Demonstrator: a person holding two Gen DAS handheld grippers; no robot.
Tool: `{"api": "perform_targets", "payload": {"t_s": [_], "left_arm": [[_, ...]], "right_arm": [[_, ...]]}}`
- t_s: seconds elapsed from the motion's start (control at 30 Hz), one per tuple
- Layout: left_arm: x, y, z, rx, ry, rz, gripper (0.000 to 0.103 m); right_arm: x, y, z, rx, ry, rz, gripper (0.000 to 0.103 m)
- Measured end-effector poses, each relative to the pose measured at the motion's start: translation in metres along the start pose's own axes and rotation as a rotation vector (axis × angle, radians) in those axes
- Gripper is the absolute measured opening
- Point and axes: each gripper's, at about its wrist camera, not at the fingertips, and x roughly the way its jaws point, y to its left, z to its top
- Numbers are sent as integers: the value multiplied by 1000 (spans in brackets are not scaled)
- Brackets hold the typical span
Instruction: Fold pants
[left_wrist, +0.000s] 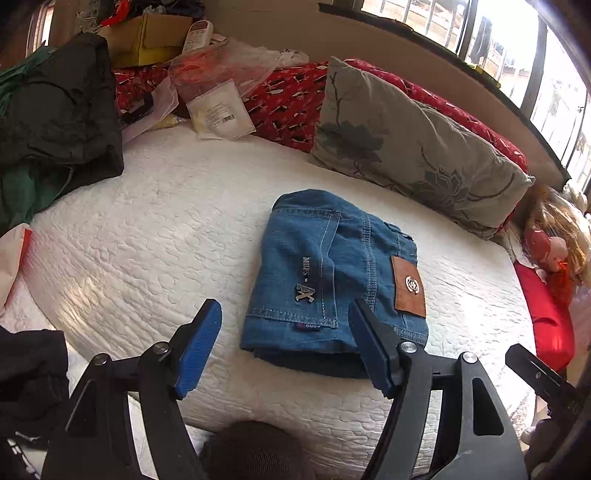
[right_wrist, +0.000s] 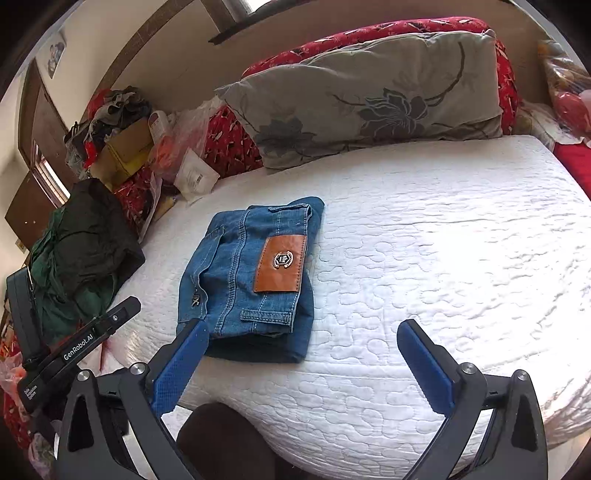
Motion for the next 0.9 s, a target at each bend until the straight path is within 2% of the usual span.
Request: {"api": "perform_targets", "payload": {"t_s": [0.07, 0.2, 0.33, 0.43, 0.47, 0.57, 0.6, 0.73, 0.9], "left_arm": [[-1, -2, -11, 5, 33, 43, 72], [-5, -6, -29, 15, 78, 28, 72], [-18, -9, -38, -17, 100, -73, 72], [-36, -13, -39, -21, 49, -115, 72], [-43, -18, -39, 14, 33, -112, 72], [-61, -28, -39, 75, -18, 63, 72], [-66, -28, -41, 74, -28, 93, 72], [-71, -25, -49, 43, -36, 40, 72], [-71, -36, -55, 97, -27, 26, 72]], "right_arm": [[-8, 4, -15, -31, -14, -32, 103], [-14, 15, -33, -114, 3, -75, 103], [-23, 25, -43, -155, -15, -79, 103], [-28, 31, -48, -172, -22, -77, 103], [-29, 32, -49, -174, -23, -76, 103], [-33, 34, -51, -177, -34, -82, 103], [-34, 34, -52, -176, -35, -84, 103], [-39, 31, -54, -166, -46, -96, 103], [-50, 29, -54, -169, -81, -127, 103]]}}
